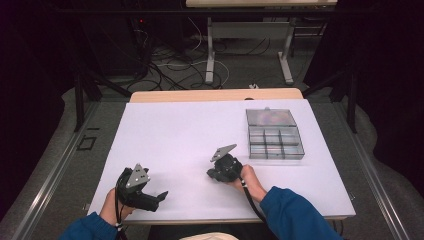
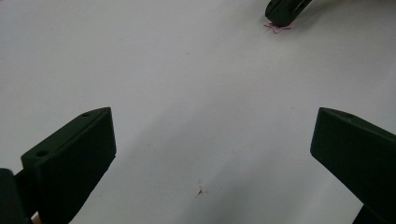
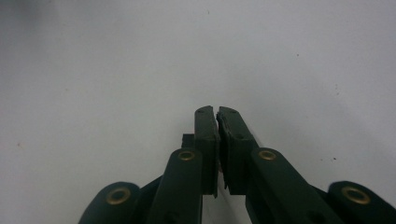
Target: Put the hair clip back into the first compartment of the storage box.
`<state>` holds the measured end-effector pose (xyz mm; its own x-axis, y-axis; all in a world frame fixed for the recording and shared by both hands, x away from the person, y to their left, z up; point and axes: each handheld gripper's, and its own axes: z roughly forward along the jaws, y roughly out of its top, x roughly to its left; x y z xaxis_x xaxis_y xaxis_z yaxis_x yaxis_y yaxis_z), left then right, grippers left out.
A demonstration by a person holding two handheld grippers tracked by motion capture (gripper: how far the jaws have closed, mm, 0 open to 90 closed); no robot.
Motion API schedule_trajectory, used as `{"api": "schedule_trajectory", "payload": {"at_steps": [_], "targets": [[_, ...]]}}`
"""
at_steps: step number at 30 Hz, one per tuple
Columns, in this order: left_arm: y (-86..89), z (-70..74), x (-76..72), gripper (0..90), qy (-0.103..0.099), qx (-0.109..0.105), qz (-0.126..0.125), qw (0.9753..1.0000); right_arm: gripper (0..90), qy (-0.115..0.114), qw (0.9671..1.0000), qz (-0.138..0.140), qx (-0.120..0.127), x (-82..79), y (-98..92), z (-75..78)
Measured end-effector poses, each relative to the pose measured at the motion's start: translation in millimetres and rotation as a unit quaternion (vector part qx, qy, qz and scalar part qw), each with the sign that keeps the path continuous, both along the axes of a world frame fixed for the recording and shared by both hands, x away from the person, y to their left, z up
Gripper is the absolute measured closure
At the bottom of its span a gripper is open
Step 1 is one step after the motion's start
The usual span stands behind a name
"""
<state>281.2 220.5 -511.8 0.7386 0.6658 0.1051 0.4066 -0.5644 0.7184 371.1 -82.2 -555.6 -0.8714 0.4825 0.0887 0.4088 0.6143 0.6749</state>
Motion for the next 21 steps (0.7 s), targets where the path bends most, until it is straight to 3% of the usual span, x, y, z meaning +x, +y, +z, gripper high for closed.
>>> {"api": "schedule_trajectory", "payload": {"at_steps": [21], "targets": [[-0.8,-0.6,-0.9,0.2,0.004,-0.007,0.001,1.0000,88.7,-0.001,0.9999,-0.004,0.011,1.9,-6.0,6.6]]}}
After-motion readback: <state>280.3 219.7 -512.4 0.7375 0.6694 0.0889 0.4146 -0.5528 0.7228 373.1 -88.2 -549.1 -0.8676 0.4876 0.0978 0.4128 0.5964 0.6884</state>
